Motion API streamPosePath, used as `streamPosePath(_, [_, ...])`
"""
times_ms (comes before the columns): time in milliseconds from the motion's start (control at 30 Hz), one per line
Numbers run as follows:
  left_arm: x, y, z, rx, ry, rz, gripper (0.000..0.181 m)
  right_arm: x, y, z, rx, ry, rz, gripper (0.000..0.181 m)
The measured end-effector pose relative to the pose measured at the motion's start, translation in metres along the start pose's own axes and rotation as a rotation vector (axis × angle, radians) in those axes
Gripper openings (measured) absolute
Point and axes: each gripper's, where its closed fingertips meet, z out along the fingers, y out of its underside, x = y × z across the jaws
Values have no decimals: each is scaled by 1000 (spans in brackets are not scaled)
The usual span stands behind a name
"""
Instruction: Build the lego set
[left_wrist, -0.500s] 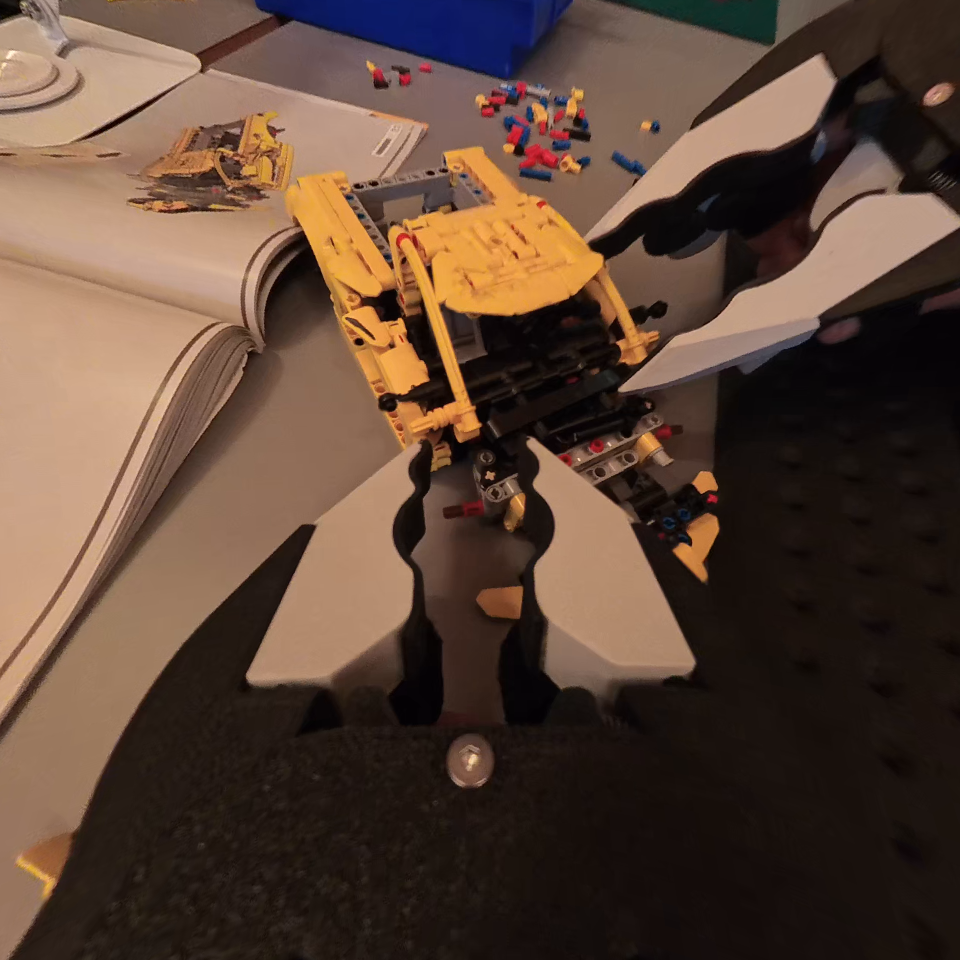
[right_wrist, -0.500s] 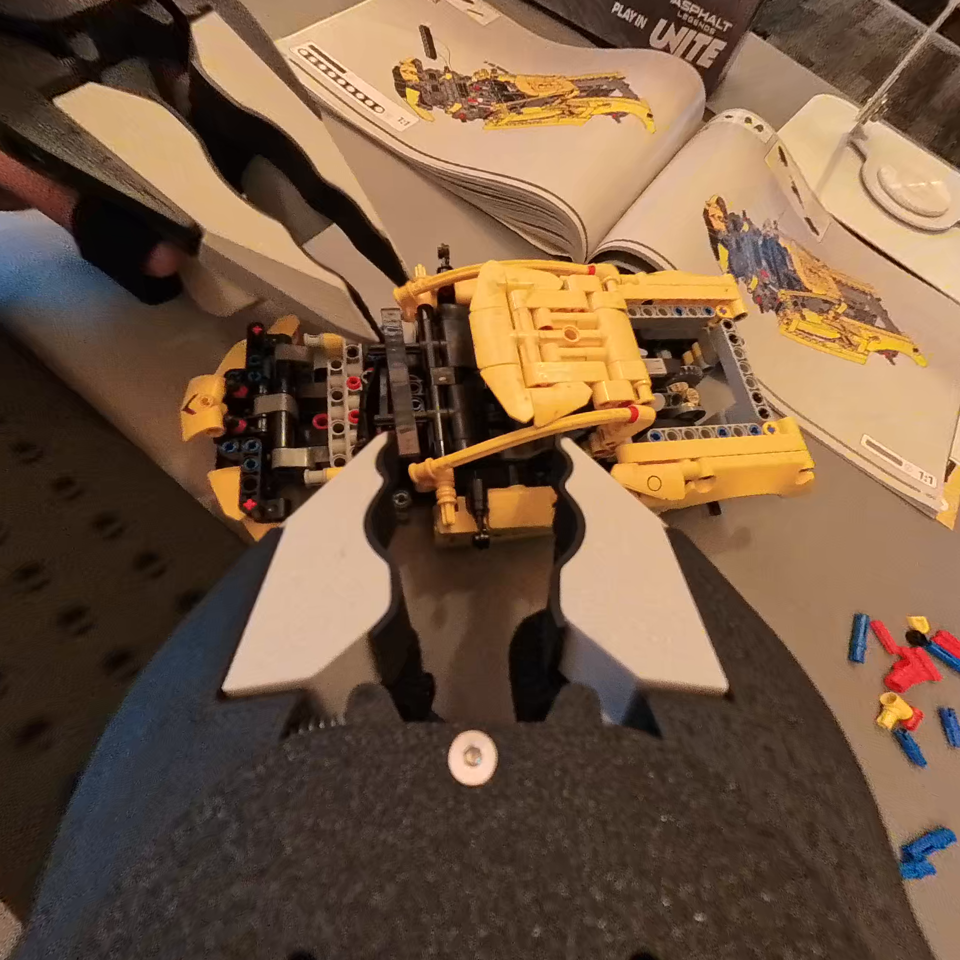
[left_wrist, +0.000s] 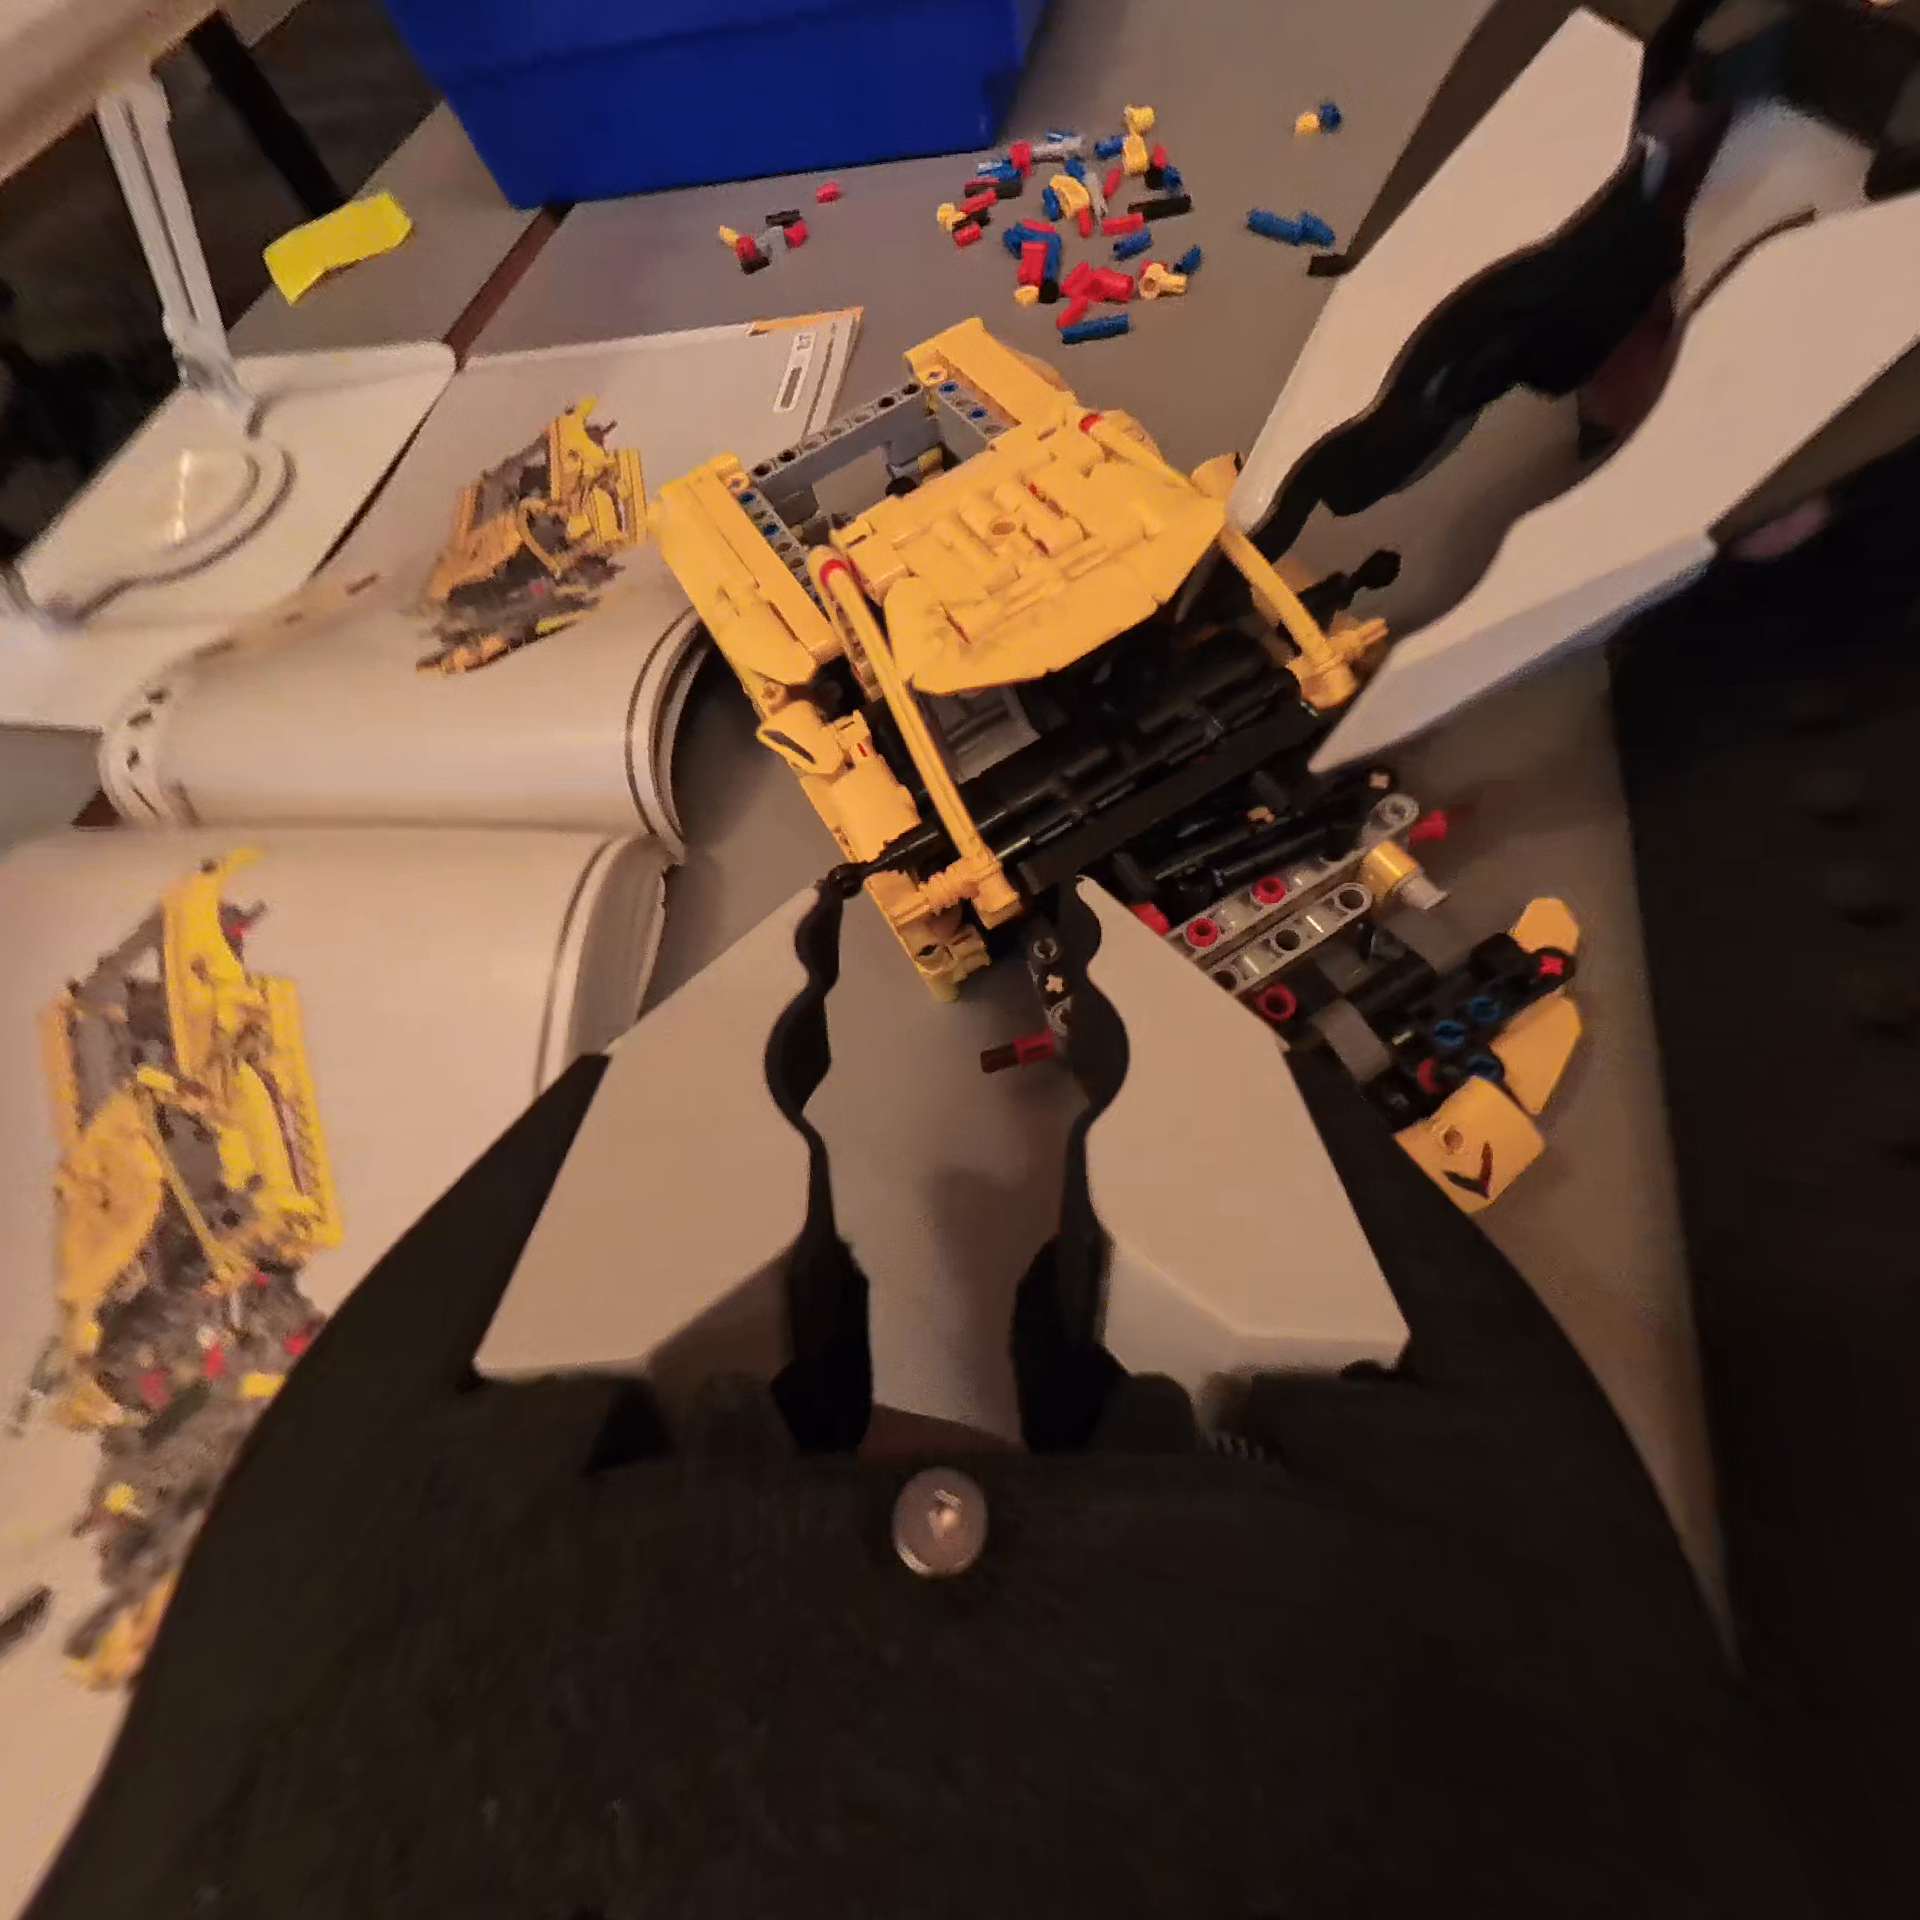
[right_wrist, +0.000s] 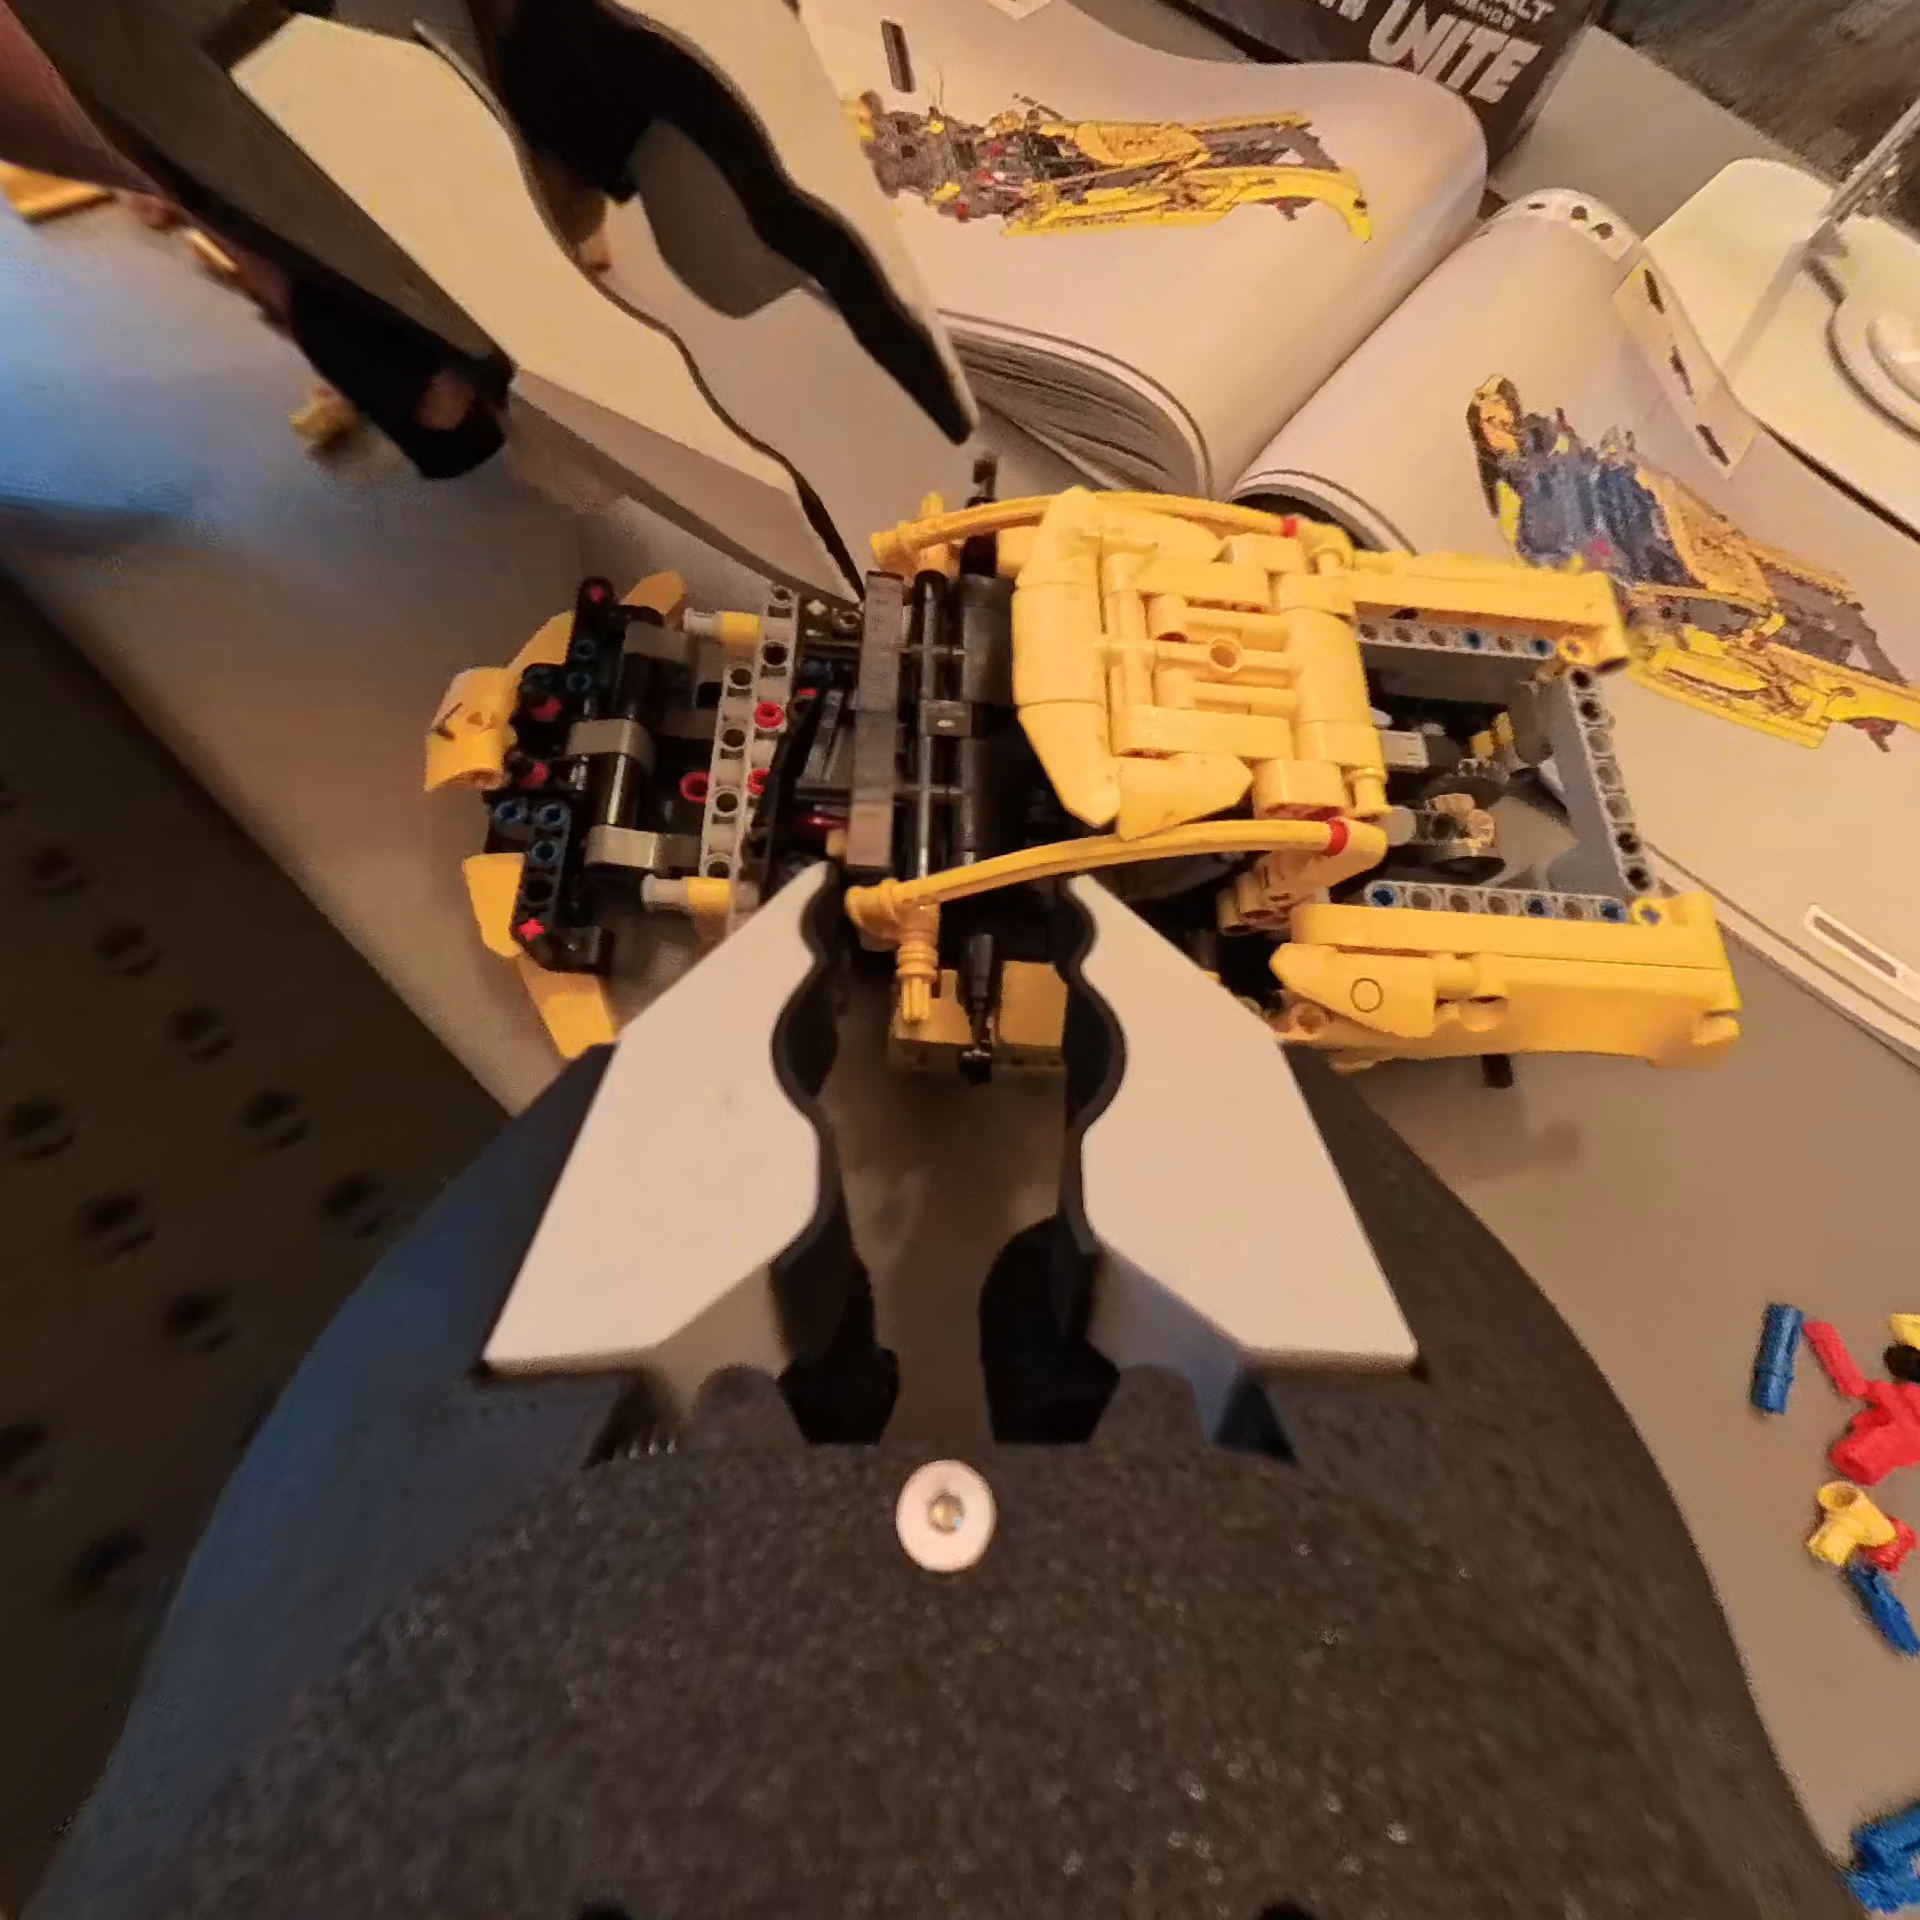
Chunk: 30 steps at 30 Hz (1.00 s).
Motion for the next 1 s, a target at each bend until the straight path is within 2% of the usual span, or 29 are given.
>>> streamPosePath(100, [4,-3,7,-13,98,13,41,0,0,1,1,-38,35,32])
streamPosePath(200, [8,-5,12,-6,154,-24,33,5,1,0,1,-55,35,31])
streamPosePath(433, [17,-10,12,-11,130,-68,25,11,9,-10,-13,-157,29,31])
streamPosePath(567, [24,-16,-8,1,134,-172,29,13,14,-18,6,-194,13,34])
streamPosePath(667, [37,0,-23,-45,158,-228,30,8,18,-27,3,-227,64,50])
streamPosePath(733, [42,7,-24,-53,154,-263,31,9,19,-37,36,-199,81,48])
streamPosePath(867, [48,10,-10,-58,182,-350,34,18,21,-60,98,-153,169,41])
streamPosePath(1000, [49,6,9,-56,204,-365,40,17,46,-57,-38,-171,201,44])
